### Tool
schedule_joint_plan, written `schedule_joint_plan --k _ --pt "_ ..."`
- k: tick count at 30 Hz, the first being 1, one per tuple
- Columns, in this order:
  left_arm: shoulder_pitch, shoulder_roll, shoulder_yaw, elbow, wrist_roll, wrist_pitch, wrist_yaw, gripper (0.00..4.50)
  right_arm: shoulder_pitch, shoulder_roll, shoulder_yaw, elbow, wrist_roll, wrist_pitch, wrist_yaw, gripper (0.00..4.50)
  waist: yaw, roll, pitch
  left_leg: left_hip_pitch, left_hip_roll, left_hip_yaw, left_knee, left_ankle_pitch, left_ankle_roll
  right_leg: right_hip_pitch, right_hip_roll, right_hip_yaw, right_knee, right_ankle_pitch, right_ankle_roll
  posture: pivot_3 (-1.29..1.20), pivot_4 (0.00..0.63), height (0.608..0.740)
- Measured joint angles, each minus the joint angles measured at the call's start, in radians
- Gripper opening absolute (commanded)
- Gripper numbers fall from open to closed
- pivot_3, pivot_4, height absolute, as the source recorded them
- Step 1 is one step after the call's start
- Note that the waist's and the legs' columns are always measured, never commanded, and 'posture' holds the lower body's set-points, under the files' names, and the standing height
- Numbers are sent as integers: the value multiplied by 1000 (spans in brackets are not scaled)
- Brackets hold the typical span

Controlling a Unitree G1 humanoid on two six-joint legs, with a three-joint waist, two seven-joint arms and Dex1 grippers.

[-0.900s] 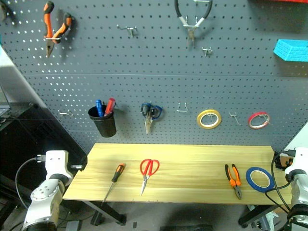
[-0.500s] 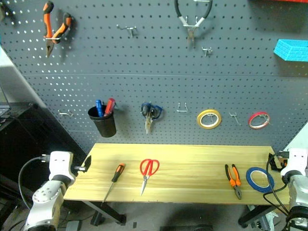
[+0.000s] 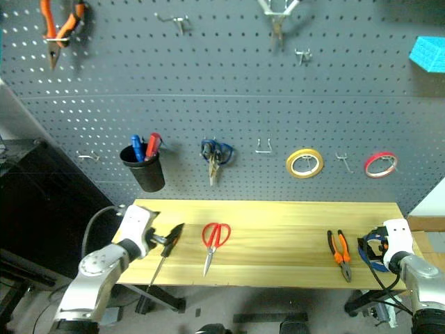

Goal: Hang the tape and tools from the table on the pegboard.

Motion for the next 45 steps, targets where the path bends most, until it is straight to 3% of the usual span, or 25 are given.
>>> schedule_joint_plan --k 10,25,28,38,45 --pt "-200 36 -287 -137 -47 44 -328 4481 -63 -49 85 24 -50 120 54 4500 -23 -10 70 -4 7 9 1 -3 5 -7 5 5 -2 4 -7 -222 228 740" --pt "-327 39 -418 -127 -10 18 -477 4481 -394 -49 250 522 -200 2 182 4500 -39 -13 96 -6 13 12 1 -3 4 -12 12 9 -1 7 -11 -197 213 740" --pt "-334 38 -418 -126 0 9 -483 4500 -432 -49 276 571 -218 -3 220 3893 -39 -14 95 -6 13 12 2 -3 4 -11 13 9 -1 7 -11 -190 202 740" --pt "-332 47 -415 -115 -7 17 -500 4500 -472 -17 333 640 -284 -60 237 702 -39 -26 87 -5 13 11 6 -3 3 -9 14 9 -1 9 -10 -176 177 740" --pt "-294 49 -407 -125 -23 39 -494 4500 -375 -22 311 505 -292 -91 197 684 -34 -26 88 -6 13 11 13 -4 3 -8 15 10 1 11 -8 -209 179 740"
